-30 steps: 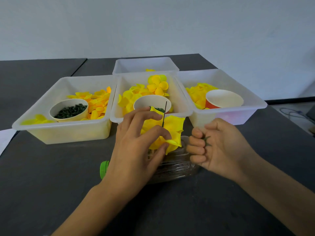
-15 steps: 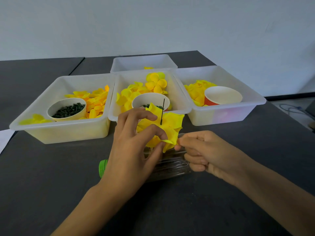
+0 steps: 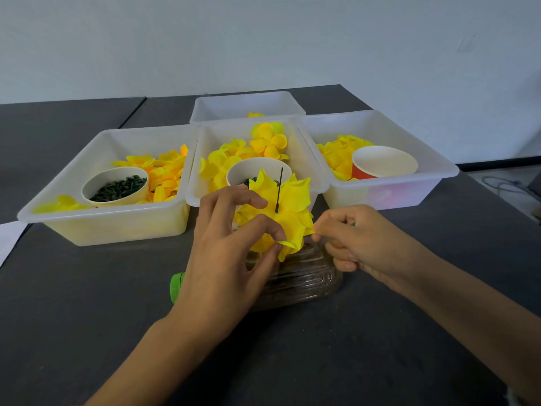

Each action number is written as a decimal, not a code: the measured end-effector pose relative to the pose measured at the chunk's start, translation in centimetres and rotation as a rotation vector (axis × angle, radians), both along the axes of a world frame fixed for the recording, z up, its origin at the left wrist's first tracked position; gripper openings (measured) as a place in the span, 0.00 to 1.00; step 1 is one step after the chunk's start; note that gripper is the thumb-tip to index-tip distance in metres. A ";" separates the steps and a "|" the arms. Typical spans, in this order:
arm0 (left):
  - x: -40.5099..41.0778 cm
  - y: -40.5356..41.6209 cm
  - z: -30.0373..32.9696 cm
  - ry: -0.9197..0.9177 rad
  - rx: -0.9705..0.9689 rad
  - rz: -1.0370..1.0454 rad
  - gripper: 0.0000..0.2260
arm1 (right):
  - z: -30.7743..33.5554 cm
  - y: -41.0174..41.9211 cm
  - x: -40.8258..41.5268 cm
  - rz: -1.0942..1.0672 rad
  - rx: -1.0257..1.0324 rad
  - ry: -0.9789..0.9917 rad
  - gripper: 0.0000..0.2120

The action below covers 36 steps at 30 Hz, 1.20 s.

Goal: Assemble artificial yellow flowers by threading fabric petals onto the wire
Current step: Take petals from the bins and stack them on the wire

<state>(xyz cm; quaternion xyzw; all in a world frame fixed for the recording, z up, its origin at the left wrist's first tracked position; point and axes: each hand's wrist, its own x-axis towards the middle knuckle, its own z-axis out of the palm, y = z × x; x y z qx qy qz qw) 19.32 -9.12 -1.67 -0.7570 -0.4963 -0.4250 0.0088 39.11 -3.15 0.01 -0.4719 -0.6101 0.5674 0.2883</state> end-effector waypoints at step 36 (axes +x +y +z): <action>-0.1 0.1 -1.6 0.007 0.108 0.062 0.07 | -0.8 -1.4 -0.9 -0.021 -0.001 0.130 0.12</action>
